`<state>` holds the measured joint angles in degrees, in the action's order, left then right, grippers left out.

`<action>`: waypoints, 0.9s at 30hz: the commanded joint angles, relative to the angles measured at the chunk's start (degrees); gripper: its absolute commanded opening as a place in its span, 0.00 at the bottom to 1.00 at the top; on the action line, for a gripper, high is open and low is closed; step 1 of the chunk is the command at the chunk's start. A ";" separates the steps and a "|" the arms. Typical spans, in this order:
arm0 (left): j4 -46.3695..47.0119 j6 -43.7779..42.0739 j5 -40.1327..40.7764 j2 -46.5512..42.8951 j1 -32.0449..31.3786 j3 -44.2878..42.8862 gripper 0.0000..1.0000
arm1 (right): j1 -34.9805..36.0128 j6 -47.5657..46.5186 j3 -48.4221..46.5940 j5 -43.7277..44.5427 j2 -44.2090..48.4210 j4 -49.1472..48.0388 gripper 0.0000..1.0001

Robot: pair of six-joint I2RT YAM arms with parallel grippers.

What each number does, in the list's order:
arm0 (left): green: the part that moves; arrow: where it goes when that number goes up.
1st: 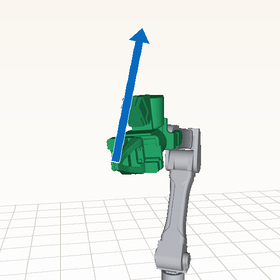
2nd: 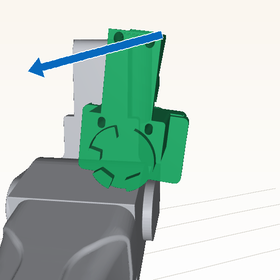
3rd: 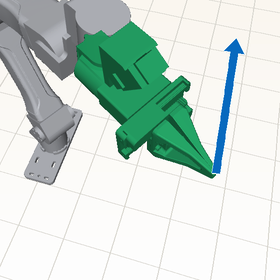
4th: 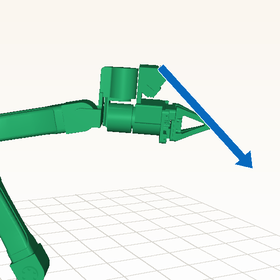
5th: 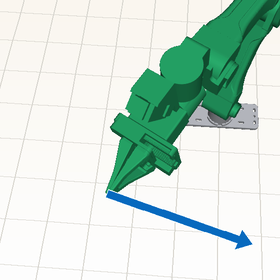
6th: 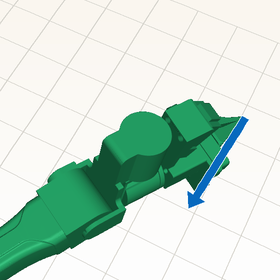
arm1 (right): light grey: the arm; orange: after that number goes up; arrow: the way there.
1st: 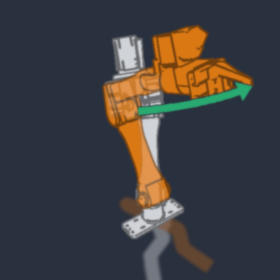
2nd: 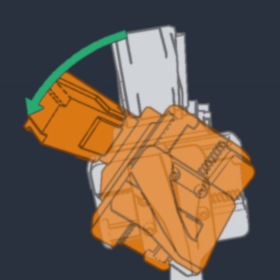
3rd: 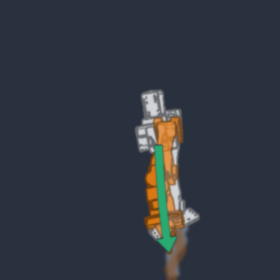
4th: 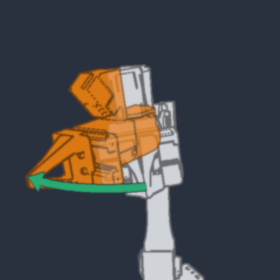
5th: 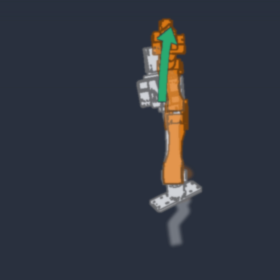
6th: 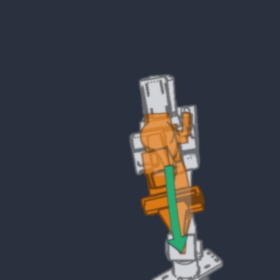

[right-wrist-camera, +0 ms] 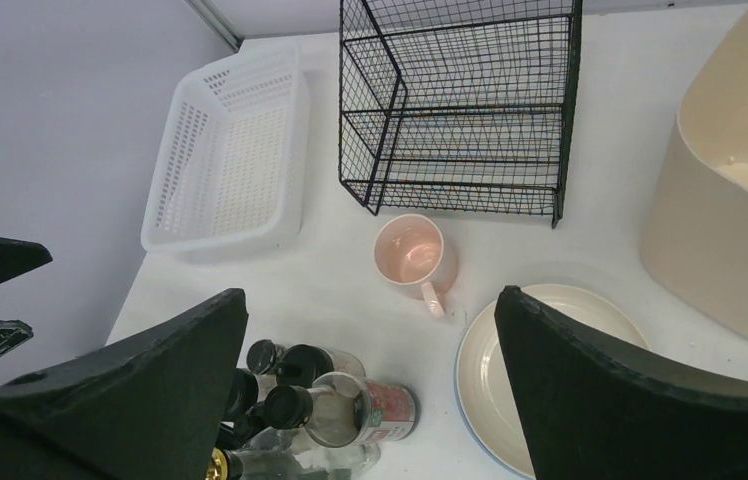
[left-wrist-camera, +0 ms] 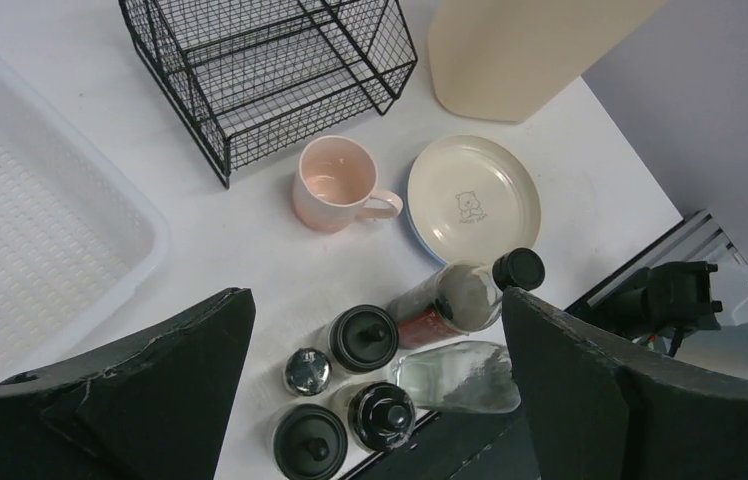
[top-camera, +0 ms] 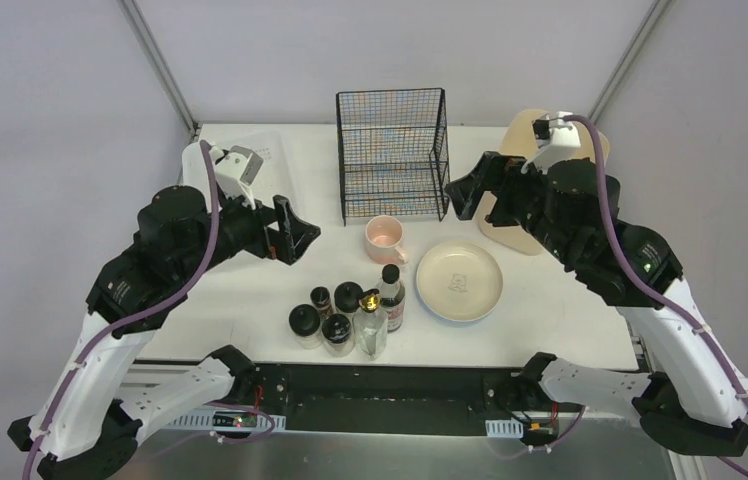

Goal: Clear the kitchen counter

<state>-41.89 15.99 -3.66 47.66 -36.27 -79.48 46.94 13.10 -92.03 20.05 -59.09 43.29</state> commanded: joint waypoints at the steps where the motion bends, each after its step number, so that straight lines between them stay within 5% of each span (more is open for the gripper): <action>1: 1.24 -0.49 -0.83 -2.12 0.41 -0.62 1.00 | 1.02 -1.28 1.17 -2.26 0.84 -3.20 0.99; 12: 0.77 -0.07 -1.48 -8.34 0.34 4.56 1.00 | 1.13 -3.99 4.76 -16.61 4.71 -2.35 0.99; 27: 0.93 1.87 1.07 -14.62 0.32 17.29 1.00 | 3.48 -5.66 21.44 -29.41 9.39 -5.74 0.96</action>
<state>-42.33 17.10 -3.99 33.95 -36.27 -64.58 48.66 8.21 -72.64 -4.51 -50.57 41.28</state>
